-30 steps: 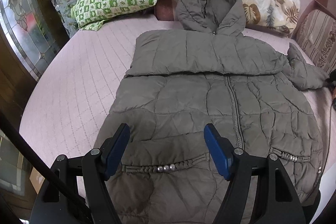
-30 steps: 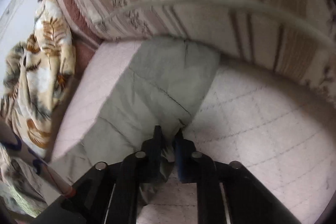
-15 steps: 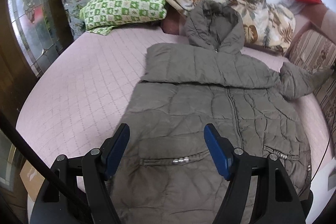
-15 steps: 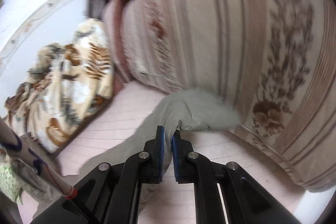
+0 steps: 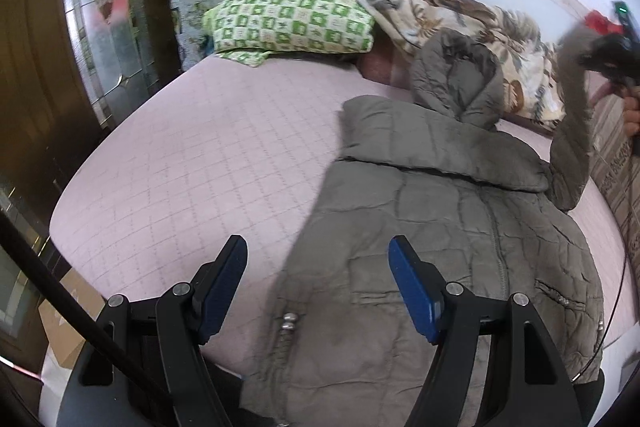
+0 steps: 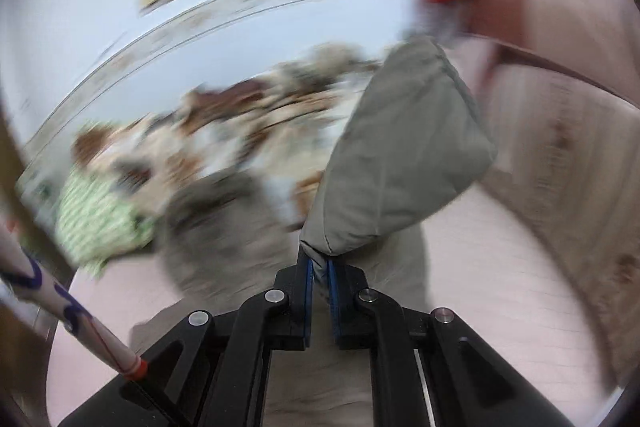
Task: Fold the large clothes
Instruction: 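Fold the held sleeve across the jacket body and open the right tool, then move the right tool to the jacket hood, then grasp the hood with the right tool and lift it, then fold the hood down onto the jacket body and open the right tool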
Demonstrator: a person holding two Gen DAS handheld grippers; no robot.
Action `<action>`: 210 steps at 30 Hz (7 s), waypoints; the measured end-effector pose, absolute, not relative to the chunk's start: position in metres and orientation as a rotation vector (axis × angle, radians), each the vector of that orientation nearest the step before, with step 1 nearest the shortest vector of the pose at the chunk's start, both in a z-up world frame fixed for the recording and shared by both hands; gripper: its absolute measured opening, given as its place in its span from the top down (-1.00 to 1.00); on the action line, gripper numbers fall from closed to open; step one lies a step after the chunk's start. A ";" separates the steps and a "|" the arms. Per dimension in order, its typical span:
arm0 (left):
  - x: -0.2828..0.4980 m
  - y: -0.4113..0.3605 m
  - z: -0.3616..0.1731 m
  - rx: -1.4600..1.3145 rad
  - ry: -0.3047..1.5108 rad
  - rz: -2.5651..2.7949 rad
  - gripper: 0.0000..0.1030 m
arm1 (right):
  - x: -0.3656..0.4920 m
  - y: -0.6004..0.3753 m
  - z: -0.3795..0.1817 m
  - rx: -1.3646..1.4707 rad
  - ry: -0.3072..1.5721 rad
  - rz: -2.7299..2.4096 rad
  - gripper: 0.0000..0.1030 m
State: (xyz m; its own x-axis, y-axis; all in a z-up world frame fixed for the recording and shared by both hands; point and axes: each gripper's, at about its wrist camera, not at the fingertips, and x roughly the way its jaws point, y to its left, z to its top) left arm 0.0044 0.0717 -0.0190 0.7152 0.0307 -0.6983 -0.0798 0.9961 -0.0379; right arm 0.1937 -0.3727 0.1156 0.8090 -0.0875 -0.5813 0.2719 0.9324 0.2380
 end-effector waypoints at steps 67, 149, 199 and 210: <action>-0.095 0.124 0.016 -0.137 0.723 0.275 -0.40 | 0.156 -0.056 -0.064 0.098 0.956 0.505 -0.01; 0.200 0.084 -0.124 0.030 0.904 0.062 -0.22 | 0.279 -0.212 0.051 0.323 0.678 0.019 -0.55; 0.186 0.123 -0.125 -0.146 0.908 0.083 -0.22 | 0.198 -0.195 -0.107 0.594 1.036 0.029 0.55; 0.187 0.120 -0.123 -0.142 0.906 0.068 -0.22 | 0.157 -0.208 0.018 0.308 0.812 -0.036 0.03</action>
